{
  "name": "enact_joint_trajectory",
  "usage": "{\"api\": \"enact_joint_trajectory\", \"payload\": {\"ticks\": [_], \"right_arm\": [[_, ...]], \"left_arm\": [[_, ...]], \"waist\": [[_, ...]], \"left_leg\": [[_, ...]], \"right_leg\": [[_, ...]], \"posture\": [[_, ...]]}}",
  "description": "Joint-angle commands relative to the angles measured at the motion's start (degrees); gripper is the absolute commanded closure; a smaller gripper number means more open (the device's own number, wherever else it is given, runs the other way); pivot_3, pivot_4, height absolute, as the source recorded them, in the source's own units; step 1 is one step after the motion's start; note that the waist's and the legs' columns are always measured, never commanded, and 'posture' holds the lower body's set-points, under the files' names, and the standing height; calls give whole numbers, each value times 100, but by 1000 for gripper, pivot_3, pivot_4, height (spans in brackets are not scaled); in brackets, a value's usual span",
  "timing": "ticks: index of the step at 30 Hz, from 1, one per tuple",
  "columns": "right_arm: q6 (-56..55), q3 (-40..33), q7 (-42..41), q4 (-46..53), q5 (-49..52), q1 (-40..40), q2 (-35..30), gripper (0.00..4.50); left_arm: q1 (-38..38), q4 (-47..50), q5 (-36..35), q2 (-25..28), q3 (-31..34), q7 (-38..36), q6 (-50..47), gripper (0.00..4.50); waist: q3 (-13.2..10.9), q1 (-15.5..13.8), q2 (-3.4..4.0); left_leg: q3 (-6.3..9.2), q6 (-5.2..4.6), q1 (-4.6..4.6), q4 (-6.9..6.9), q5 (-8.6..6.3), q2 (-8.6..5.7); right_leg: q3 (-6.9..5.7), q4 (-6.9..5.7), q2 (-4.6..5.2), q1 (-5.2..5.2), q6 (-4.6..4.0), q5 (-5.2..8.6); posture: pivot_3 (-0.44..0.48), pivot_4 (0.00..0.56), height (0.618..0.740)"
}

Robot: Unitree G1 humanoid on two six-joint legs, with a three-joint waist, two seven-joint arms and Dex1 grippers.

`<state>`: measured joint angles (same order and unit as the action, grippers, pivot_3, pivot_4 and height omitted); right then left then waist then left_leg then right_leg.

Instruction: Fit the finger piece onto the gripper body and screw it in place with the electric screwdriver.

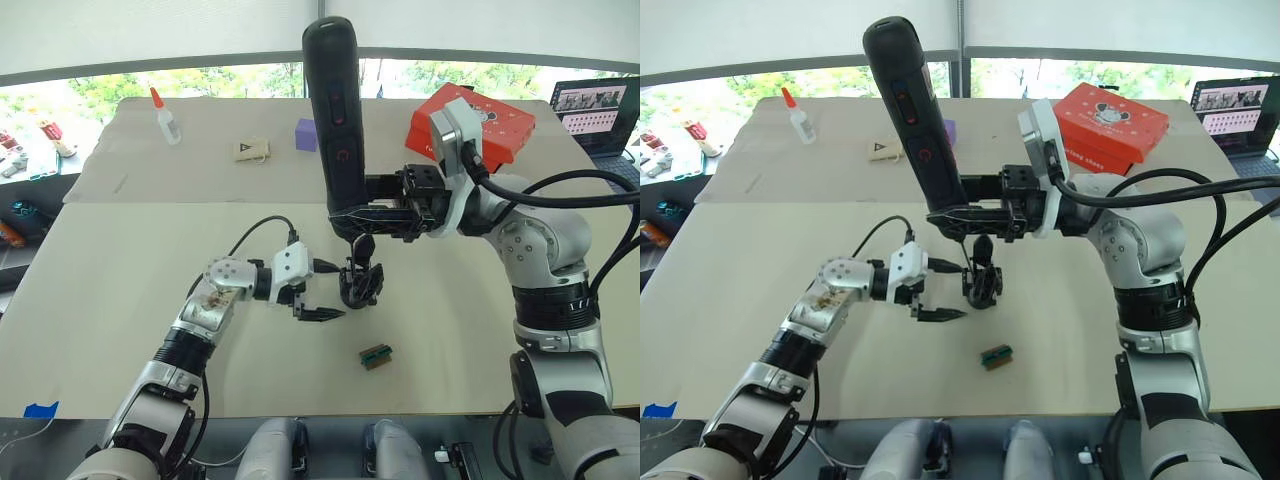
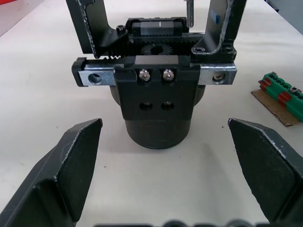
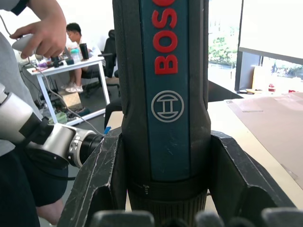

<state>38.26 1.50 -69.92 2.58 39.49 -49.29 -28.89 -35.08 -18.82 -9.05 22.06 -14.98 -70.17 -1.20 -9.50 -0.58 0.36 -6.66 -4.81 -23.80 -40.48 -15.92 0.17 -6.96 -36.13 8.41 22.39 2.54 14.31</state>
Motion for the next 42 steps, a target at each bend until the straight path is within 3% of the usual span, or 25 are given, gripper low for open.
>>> {"api": "enact_joint_trajectory", "payload": {"ticks": [1, 42], "right_arm": [[-187, -168, -78, 123, 89, -81, -54, 2564], [-178, -125, -54, 311, 101, 174, -2, 2564]], "left_arm": [[-121, 13, 7, -33, 4, -27, 154, 0], [-132, 3, 71, -49, -13, -58, 211, 0]], "waist": [[0, 3, 0], [0, 0, 0]], "left_leg": [[0, 0, 0, 0, 0, 0], [1, 0, 0, 0, 0, 0]], "right_leg": [[0, 0, 0, 0, 0, 0], [0, 0, 0, 0, 0, 0]], "posture": [[0, 150, 740], [0, 150, 740]]}}
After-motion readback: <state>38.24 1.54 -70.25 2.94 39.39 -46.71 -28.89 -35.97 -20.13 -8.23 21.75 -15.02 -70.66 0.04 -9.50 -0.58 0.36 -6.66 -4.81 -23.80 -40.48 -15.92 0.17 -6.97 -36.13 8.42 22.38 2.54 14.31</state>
